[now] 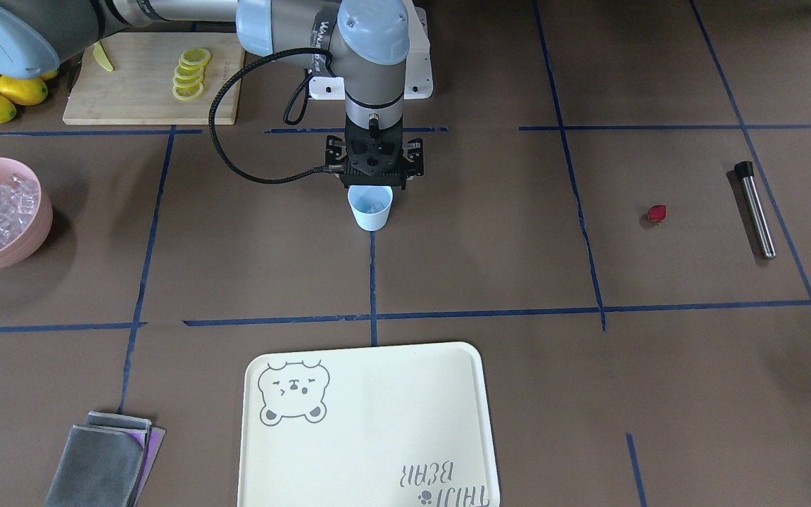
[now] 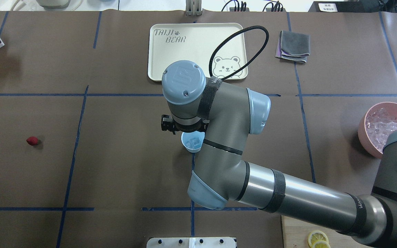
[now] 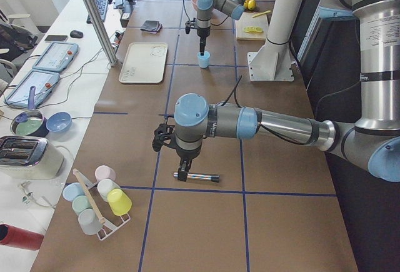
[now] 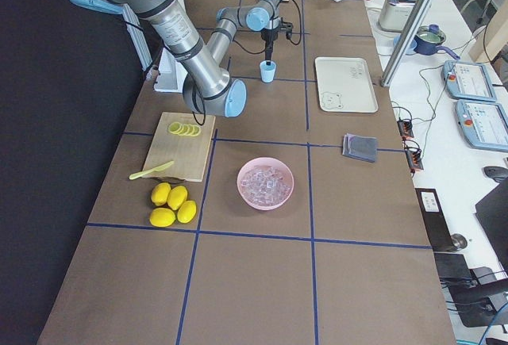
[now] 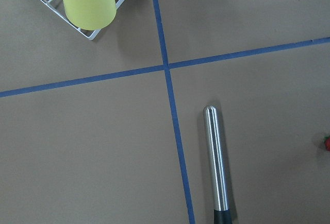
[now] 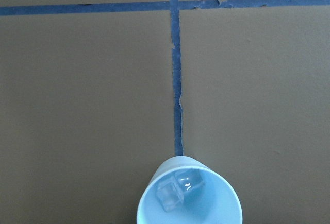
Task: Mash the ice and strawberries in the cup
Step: 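Open the right gripper to drop the ice cube into the cup, then move the right gripper back to the pink bowl of ice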
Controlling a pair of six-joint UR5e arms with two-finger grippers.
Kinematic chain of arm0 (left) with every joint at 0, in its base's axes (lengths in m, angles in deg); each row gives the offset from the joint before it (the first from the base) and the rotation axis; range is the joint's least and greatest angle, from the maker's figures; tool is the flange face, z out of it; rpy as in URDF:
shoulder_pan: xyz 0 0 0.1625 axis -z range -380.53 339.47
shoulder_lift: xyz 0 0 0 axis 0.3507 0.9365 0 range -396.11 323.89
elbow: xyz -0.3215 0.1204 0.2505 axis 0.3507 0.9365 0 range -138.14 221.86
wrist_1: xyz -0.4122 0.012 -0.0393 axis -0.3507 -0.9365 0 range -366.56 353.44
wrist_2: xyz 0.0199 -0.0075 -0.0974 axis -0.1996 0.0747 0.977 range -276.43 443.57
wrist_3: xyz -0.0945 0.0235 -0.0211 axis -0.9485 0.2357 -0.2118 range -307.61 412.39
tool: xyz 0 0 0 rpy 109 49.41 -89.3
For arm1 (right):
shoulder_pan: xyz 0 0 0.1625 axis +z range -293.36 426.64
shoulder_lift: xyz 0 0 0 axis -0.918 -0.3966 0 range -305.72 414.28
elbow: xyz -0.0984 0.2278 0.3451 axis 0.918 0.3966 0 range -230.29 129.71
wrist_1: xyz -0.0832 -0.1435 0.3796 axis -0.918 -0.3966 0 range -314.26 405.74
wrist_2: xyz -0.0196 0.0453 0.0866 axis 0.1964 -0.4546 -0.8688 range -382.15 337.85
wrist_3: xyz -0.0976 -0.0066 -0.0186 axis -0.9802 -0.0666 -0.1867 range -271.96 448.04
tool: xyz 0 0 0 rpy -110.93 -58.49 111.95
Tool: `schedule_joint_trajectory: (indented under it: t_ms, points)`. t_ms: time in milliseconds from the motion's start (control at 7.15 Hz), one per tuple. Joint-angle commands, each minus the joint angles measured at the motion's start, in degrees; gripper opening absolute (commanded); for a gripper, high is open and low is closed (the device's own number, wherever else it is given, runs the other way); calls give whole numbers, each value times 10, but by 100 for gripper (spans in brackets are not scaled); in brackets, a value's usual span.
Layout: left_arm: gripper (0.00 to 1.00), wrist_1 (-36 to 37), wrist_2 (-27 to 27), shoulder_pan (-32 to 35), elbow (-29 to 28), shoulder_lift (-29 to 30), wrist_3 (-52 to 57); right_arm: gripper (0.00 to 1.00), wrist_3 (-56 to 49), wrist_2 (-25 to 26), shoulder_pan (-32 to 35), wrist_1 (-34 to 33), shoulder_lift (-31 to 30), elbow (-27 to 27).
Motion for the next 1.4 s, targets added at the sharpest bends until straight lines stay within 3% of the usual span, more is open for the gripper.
schedule_joint_trajectory:
  t_ms: [0, 280, 559, 979, 1259]
  points:
    - [100, 0, 0, 0, 0, 1, 0, 99, -6, 0, 28, -5, -31, -65]
    - [100, 0, 0, 0, 1, 0, 0, 99, -31, -10, 76, -5, -171, -226]
    - [100, 0, 0, 0, 4, 0, 0, 99, -83, -11, 116, 0, -291, -333]
    - [100, 0, 0, 1, 8, -1, -1, 99, -147, -64, 200, 20, -417, -393]
    - [100, 0, 0, 1, 9, -1, -1, 99, -185, -129, 271, 185, -539, -362]
